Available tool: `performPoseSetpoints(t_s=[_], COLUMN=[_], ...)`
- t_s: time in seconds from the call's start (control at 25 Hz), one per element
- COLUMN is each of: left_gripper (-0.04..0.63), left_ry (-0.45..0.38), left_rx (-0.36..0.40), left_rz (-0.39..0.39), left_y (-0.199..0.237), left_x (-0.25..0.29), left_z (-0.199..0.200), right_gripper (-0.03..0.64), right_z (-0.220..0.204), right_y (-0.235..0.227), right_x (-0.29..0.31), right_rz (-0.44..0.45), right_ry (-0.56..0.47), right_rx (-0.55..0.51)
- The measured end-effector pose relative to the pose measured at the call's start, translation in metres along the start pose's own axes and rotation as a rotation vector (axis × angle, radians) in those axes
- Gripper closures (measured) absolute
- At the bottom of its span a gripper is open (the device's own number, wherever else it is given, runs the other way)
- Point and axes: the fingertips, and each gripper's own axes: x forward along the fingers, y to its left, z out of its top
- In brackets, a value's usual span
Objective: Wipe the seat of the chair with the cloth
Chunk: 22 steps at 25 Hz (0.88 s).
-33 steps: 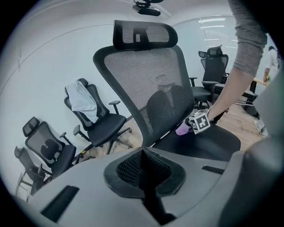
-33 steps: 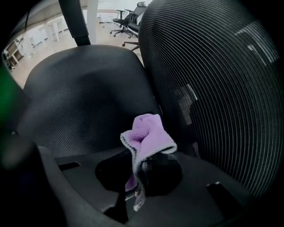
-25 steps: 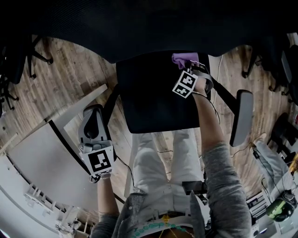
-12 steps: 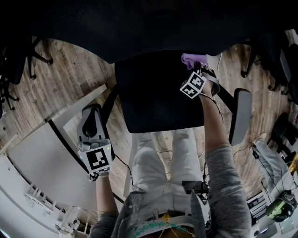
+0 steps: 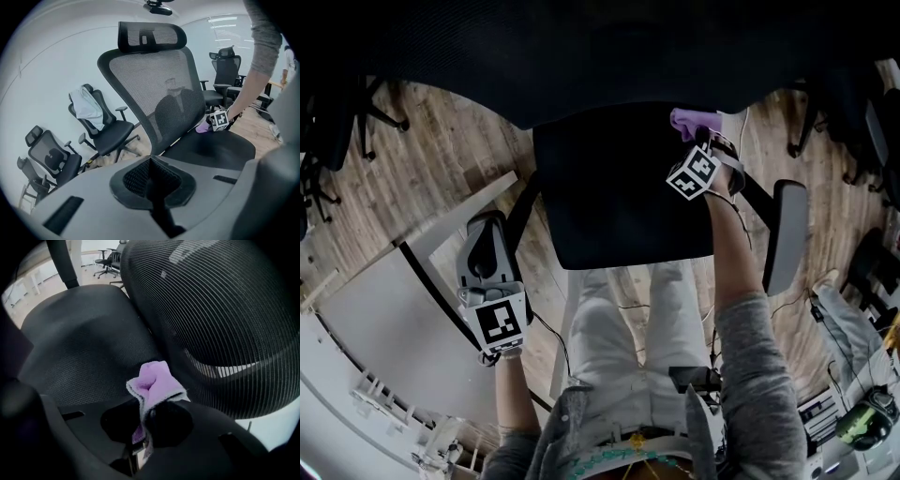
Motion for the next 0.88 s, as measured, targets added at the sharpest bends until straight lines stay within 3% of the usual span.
performPoseSetpoints(t_s=[0.28,0.52,0.88], left_gripper=[0.598,0.598,0.598], left_ry=[0.002,0.001,0.008], left_rx=[-0.014,-0.015,-0.001], left_rz=[-0.008,-0.009,0.002], left_y=[0.002,0.001,-0.001], left_x=[0.001,0.001,0.001], left_z=[-0.001,-0.001,-0.001], right_gripper=[0.569,0.569,0.569], right_z=[0.007,0.026,0.073], right_y=[-0.004,-0.01,0.006], right_x=[-0.01,-0.047,-0.103], right_rz=[-0.01,-0.057,0.002], right_ry=[-0.064,-0.257,-0.498], right_rx=[0.067,0.18,0.244])
